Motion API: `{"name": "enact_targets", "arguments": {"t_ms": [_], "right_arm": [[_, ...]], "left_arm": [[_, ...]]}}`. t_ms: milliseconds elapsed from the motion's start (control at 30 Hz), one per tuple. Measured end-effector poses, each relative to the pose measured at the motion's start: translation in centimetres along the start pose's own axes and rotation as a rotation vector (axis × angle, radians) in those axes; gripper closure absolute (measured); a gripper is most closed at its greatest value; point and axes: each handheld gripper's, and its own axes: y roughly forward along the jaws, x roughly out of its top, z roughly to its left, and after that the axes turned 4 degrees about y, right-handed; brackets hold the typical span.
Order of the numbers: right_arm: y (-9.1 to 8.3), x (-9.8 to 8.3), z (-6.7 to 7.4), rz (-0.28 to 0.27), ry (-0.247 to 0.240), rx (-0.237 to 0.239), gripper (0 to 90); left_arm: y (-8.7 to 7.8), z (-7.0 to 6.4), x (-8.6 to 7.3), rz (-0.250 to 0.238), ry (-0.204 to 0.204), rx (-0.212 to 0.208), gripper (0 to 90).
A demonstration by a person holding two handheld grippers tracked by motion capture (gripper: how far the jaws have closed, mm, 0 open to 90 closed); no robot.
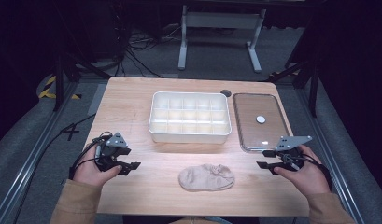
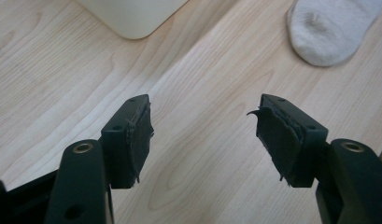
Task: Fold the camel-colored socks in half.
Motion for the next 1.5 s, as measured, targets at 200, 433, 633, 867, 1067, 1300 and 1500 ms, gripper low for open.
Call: {"name": "enact_targets", "arguments": {"t_ms": [200,433,633,867,1067,1300,1500], "right_arm": [[0.1,-0.2,0.0,0.059,0.043,-0.023,57.4],[0.3,-0.3,0.0,0.073,0.042,-0.015,63.4],[0.3,-0.2,-0.1,0.043,0.040,-0.013,64.9],[0.2,0.2,0.4,0.021,0.050,0.012,75.1],[0.6,0.7,1.3,0.004,0.030,0.069,82.8],[1.7,1.7,2.7,-0.004,-0.011,0.143,89.1],[3.3,2.3,3.9,0.015,-0.050,0.187,89.5]], "left_arm": [[0.2,0.0,0.0,-0.002,-0.010,0.008,36.2],[0.3,-0.1,0.2,-0.010,-0.003,0.001,36.4],[0.2,0.0,0.0,-0.036,-0.027,-0.011,36.4],[0.1,-0.3,0.2,-0.049,-0.021,-0.005,36.1],[0.0,-0.8,0.5,-0.054,-0.014,-0.010,36.1],[0.0,-1.2,0.4,-0.061,-0.016,-0.015,35.6],[0.4,-1.7,0.4,-0.044,-0.009,-0.016,35.5]]}}
